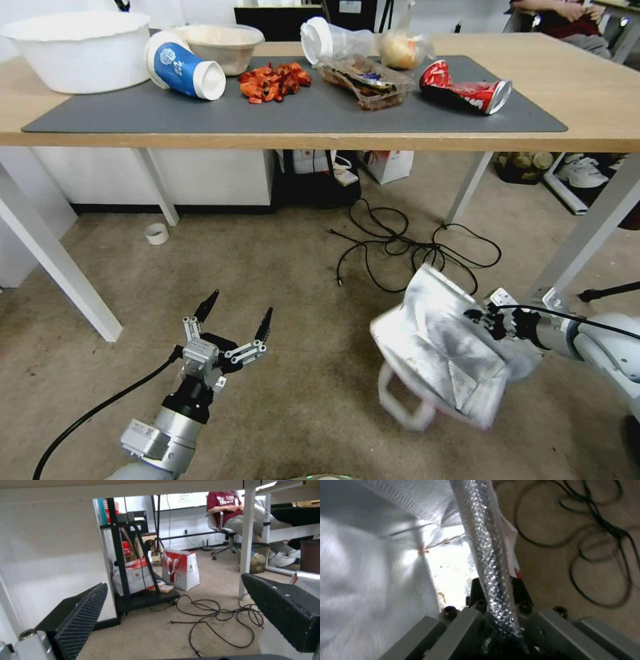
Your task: Pick up the food delivery bag from the floor and place it on the table.
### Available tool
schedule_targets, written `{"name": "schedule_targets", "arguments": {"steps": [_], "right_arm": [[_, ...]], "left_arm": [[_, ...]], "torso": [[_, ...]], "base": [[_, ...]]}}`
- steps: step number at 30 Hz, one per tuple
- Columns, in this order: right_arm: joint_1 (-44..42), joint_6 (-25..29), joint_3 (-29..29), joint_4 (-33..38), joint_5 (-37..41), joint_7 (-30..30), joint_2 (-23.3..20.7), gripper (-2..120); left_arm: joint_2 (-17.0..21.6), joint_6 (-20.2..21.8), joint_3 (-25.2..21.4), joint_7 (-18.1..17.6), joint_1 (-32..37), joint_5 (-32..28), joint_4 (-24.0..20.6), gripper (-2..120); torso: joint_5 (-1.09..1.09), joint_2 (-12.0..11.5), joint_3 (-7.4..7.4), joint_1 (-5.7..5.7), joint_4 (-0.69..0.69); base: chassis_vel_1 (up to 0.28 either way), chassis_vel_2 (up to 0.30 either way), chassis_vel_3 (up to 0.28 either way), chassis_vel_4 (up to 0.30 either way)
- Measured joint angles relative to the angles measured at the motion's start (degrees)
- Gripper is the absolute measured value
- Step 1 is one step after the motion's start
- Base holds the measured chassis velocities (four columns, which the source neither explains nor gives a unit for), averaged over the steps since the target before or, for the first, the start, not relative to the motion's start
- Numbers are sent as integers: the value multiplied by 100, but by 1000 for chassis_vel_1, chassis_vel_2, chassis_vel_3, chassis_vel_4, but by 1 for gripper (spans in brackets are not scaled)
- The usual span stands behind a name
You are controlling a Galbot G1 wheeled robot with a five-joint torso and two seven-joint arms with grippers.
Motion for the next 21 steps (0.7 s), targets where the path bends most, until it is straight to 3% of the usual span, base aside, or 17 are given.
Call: {"name": "schedule_targets", "arguments": {"steps": [8, 15, 21], "right_arm": [[162, 165, -64, 110, 453, -572, -250, 0], [357, -242, -206, 471, 1564, -1042, -756, 0], [699, -509, -524, 608, 2328, -1631, -1242, 0]], "left_arm": [[4, 0, -10, -3, 7, -5, -29, 100], [5, 0, -18, 12, 23, -14, -49, 100], [40, -1, -26, 17, 32, -70, -53, 100]], "torso": [[2, 10, 1, 2, 0], [-1, 60, 44, 4, 0], [0, 194, 183, 5, 0]], "base": [[0, 0, 0, 0], [0, 0, 0, 0], [0, 0, 0, 0]]}}
